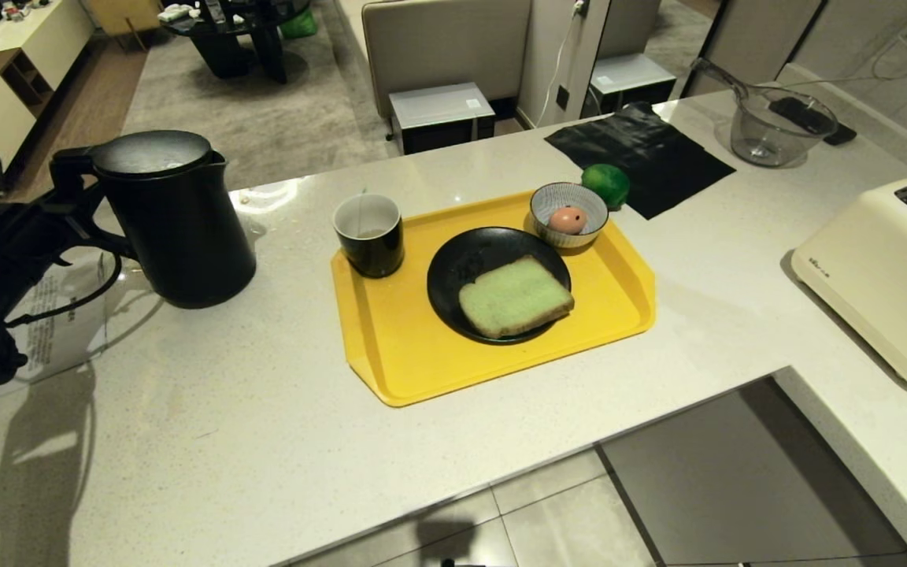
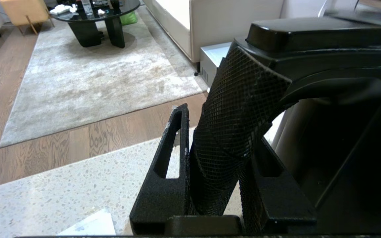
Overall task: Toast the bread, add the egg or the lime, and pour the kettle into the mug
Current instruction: Put the kettle back
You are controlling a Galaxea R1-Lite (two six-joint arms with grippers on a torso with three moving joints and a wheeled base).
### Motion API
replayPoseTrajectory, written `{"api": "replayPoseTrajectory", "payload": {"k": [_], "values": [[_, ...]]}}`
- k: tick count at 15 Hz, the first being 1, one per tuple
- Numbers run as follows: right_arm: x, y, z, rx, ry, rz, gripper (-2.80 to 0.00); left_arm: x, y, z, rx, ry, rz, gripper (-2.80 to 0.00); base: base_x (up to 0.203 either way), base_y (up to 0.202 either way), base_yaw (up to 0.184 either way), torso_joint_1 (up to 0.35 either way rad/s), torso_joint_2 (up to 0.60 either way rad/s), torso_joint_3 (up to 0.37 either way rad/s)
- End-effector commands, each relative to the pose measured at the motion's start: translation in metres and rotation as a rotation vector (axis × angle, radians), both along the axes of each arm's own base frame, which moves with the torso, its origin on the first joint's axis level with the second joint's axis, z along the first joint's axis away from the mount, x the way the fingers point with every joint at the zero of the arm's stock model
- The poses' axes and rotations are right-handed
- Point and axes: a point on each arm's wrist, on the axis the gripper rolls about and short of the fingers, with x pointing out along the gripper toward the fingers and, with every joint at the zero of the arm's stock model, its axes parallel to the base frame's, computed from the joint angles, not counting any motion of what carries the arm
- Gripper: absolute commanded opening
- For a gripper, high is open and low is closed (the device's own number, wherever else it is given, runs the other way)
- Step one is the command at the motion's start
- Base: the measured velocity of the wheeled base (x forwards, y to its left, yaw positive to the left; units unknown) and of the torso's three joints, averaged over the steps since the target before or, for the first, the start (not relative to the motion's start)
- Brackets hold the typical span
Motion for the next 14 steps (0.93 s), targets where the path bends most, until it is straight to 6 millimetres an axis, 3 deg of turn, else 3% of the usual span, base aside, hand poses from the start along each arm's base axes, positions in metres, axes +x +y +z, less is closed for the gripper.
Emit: {"api": "replayPoseTrajectory", "payload": {"k": [1, 13, 14], "values": [[0.002, 0.0, -0.005, 0.0, 0.02, 0.0, -2.8, 0.003, 0.0, -0.005, 0.01, 0.009, -0.003, -2.8, 0.0, 0.0, 0.0, 0.0, 0.0, 0.0], [0.002, 0.0, -0.005, 0.0, 0.02, 0.0, -2.8, 0.002, -0.013, -0.004, 0.014, 0.02, -0.021, -2.8, 0.0, 0.0, 0.0, 0.0, 0.0, 0.0], [0.002, 0.0, -0.005, 0.0, 0.02, 0.0, -2.8, 0.001, -0.013, -0.003, 0.014, 0.019, -0.022, 0.0, 0.0, 0.0, 0.0, 0.0, 0.0, 0.0]]}}
